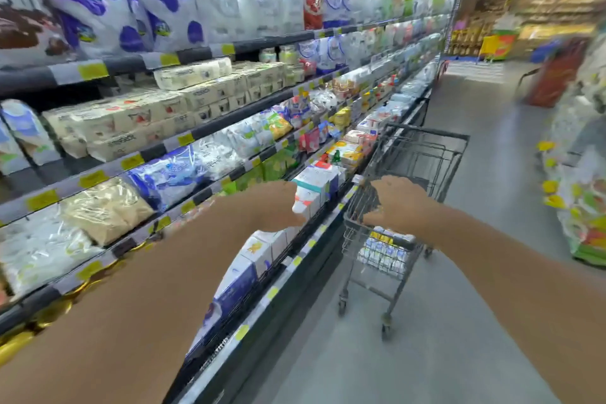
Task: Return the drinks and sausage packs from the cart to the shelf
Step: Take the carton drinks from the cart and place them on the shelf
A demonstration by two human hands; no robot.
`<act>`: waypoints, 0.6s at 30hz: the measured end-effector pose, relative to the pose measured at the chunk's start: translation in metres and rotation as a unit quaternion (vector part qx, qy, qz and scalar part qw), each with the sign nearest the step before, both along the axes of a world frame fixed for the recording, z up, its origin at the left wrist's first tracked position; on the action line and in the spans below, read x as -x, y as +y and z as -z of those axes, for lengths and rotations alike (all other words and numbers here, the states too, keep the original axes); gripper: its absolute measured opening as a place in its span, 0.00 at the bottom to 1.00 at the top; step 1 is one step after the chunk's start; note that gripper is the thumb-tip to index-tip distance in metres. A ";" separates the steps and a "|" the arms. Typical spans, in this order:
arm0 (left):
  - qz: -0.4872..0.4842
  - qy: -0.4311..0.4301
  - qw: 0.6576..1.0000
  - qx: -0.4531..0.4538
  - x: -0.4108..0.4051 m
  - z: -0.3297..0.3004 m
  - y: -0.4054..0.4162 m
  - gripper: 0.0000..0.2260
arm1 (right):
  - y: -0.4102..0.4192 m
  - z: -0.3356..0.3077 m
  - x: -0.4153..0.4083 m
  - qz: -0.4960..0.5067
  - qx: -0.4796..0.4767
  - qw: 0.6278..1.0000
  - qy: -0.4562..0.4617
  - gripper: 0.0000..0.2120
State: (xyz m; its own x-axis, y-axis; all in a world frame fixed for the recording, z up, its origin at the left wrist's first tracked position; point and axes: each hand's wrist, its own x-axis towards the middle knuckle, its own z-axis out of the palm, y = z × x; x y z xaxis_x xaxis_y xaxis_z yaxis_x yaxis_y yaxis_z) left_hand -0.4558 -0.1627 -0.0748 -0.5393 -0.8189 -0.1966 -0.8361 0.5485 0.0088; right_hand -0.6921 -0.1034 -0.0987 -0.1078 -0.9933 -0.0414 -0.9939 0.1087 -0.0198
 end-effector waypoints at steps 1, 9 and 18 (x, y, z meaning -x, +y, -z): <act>0.012 0.000 1.000 -0.005 0.020 0.000 -0.003 0.33 | 0.001 0.004 0.018 0.013 -0.005 1.000 -0.003 0.34; 0.079 0.003 0.996 -0.035 0.144 0.017 -0.045 0.31 | -0.006 0.032 0.124 0.078 -0.014 0.997 -0.025 0.33; 0.140 -0.010 0.989 -0.043 0.229 0.055 -0.131 0.33 | -0.070 0.067 0.188 0.137 -0.035 0.989 -0.051 0.29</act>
State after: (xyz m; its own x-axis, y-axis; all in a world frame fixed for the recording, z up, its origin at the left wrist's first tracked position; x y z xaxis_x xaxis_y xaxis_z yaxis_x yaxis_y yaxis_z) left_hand -0.6851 -0.2941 -0.1301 -0.7380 -0.6175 -0.2722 -0.6520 0.7565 0.0517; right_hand -0.8796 -0.1738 -0.1657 -0.3632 -0.9220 -0.1344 -0.9205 0.3774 -0.1014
